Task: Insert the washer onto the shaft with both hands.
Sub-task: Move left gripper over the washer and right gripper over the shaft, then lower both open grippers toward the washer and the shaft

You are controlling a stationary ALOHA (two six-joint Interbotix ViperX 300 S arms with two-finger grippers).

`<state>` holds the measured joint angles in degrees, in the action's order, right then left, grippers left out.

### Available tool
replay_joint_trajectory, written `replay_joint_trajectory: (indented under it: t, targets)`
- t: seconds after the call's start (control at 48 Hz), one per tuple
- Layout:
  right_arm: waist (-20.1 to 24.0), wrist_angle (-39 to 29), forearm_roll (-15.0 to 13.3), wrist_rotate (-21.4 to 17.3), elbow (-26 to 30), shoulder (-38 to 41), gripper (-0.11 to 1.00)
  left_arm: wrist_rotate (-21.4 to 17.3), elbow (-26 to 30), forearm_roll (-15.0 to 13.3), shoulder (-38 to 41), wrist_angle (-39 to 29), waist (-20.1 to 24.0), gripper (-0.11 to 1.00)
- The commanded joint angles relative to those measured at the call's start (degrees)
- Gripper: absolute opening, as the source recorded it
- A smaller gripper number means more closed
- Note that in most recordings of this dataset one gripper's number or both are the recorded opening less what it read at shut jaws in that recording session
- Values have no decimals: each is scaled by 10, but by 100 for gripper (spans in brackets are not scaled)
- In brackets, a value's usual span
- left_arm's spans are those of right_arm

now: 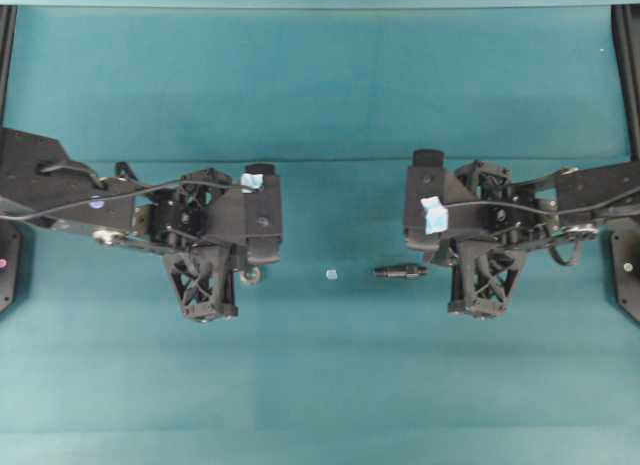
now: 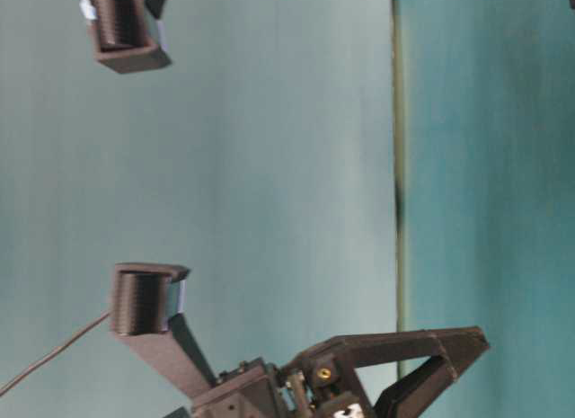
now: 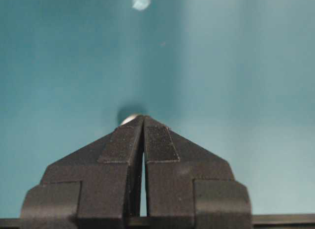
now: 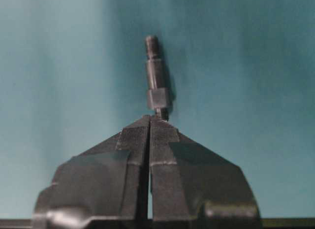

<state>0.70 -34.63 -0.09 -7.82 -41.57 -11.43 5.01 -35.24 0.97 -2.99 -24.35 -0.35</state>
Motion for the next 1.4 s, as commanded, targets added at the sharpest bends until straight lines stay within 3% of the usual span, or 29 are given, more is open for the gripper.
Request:
replay_joint_trajectory:
  t: [0.0,0.271,0.375,0.438,0.542,0.688,0.751,0.813,1.376]
  targets:
    - [2,9,-1,5,9,4,-10,-8,4,1,-4,8,-1,2]
    - [2,22,-1,4,10,30,-7,-11,-18,1,-7,12,3,2]
    - [2,30,0,4,10,38,1,-5,-21,1,-8,11,3,3]
    - [2,33,-1,5,10,42,12,-2,-22,1,-6,12,4,6]
    - [2,35,-3,4,7,48,38,2,-22,1,0,10,4,30]
    - [7,35,-24,1,8,54,80,4,-20,1,18,4,3,75]
    - [8,35,-27,1,10,56,92,1,-21,1,23,5,1,90]
    - [8,36,-27,1,9,57,91,-1,-23,1,27,7,0,97]
    - [7,95,-32,4,-18,100,90,-3,-28,1,67,42,0,95]
